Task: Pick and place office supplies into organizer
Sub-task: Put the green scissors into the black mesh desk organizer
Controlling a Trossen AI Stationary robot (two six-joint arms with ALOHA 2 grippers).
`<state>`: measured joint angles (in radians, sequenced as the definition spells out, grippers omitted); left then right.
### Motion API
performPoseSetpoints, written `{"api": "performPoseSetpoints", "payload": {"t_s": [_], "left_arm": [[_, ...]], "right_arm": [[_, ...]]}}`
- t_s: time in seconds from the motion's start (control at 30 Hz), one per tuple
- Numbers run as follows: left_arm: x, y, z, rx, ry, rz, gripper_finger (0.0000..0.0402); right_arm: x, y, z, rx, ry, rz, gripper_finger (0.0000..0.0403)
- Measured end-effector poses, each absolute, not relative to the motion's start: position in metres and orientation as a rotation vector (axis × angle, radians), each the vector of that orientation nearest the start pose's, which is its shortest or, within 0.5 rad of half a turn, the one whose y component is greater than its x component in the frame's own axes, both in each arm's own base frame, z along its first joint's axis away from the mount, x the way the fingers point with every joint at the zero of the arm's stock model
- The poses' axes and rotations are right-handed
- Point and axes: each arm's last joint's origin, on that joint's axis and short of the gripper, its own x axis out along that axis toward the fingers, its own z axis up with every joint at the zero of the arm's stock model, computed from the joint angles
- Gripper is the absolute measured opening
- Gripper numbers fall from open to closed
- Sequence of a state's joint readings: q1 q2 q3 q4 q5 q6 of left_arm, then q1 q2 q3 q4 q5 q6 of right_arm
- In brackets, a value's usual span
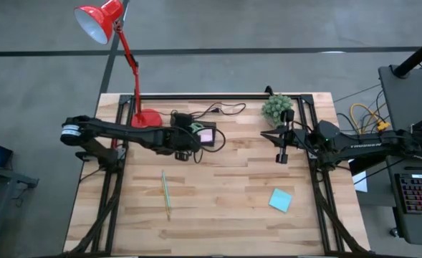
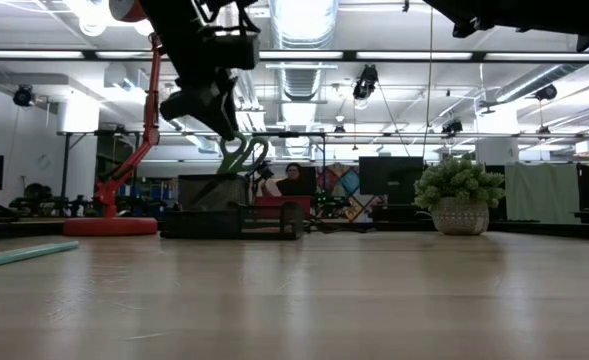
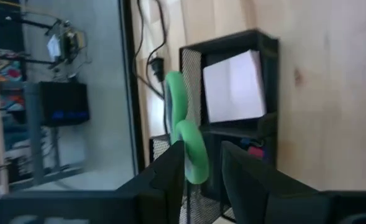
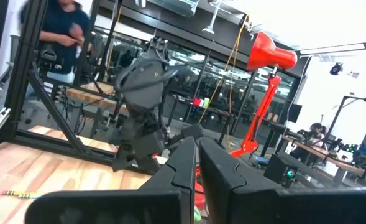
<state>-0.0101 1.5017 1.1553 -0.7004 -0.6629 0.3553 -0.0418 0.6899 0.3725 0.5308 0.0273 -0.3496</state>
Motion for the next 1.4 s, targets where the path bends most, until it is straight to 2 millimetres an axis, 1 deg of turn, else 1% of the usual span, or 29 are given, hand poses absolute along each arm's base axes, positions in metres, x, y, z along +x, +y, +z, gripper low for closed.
{"api": "performPoseSetpoints", "payload": {"t_s": [0.23,0.53,0.63,0.83,1.0,1.07,1.27,1.4], "left_arm": [[0.304,0.017,0.252,0.718,1.152,0.482,0.009],[0.302,0.018,0.255,0.723,1.143,0.509,0.0087],[0.301,0.018,0.257,0.718,1.135,0.512,0.0071],[0.3,0.018,0.258,0.714,1.132,0.511,0.0014],[0.3,0.019,0.258,0.714,1.133,0.513,0.0018],[0.299,0.02,0.261,0.708,1.125,0.517,0.0018],[0.294,0.022,0.277,0.684,1.074,0.542,0.0012],[0.286,0.025,0.292,0.597,1.004,0.571,0.0012]], "right_arm": [[0.162,-0.008,0.273,-0.349,-0.2,-0.105,0.0013],[0.162,-0.008,0.273,-0.349,-0.199,-0.105,0.0013],[0.162,-0.008,0.273,-0.35,-0.2,-0.106,0.0013],[0.162,-0.008,0.273,-0.354,-0.2,-0.106,0.0013],[0.162,-0.008,0.273,-0.369,-0.2,-0.108,0.0013],[0.162,-0.008,0.273,-0.369,-0.2,-0.108,0.0013],[0.162,-0.008,0.273,-0.371,-0.202,-0.108,0.0013],[0.162,-0.008,0.273,-0.371,-0.203,-0.108,0.0013]]}}
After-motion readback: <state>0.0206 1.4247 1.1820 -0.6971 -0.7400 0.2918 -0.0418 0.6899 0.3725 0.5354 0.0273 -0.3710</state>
